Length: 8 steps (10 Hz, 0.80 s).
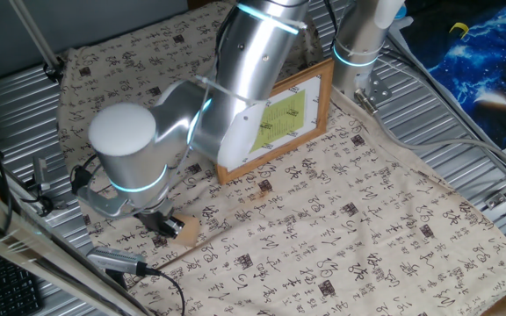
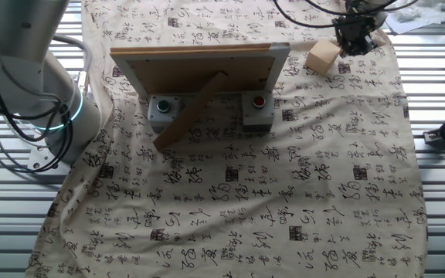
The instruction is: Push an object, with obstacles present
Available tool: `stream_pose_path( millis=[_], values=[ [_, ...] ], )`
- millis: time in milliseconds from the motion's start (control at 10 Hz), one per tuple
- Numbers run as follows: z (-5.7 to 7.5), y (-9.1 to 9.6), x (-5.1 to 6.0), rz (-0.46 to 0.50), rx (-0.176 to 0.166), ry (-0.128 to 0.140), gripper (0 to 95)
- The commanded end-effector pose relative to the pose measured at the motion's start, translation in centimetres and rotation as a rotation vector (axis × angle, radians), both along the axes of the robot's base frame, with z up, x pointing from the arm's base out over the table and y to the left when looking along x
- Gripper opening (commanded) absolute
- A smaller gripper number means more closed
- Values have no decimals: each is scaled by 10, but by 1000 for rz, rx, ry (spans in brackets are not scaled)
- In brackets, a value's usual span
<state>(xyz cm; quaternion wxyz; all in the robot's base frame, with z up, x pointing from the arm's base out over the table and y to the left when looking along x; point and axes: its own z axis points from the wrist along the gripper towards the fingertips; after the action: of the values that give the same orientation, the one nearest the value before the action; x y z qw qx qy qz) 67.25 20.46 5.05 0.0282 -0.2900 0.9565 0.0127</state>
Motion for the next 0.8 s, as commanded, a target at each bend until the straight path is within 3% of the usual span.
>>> stream_pose_path(
  millis=[100, 500, 800],
  values=[
    [1, -2, -3, 11, -4, -4, 0],
    [1, -2, -3, 9, -19, -1, 0],
    [1, -2, -3, 49, -35, -19, 0]
  ],
)
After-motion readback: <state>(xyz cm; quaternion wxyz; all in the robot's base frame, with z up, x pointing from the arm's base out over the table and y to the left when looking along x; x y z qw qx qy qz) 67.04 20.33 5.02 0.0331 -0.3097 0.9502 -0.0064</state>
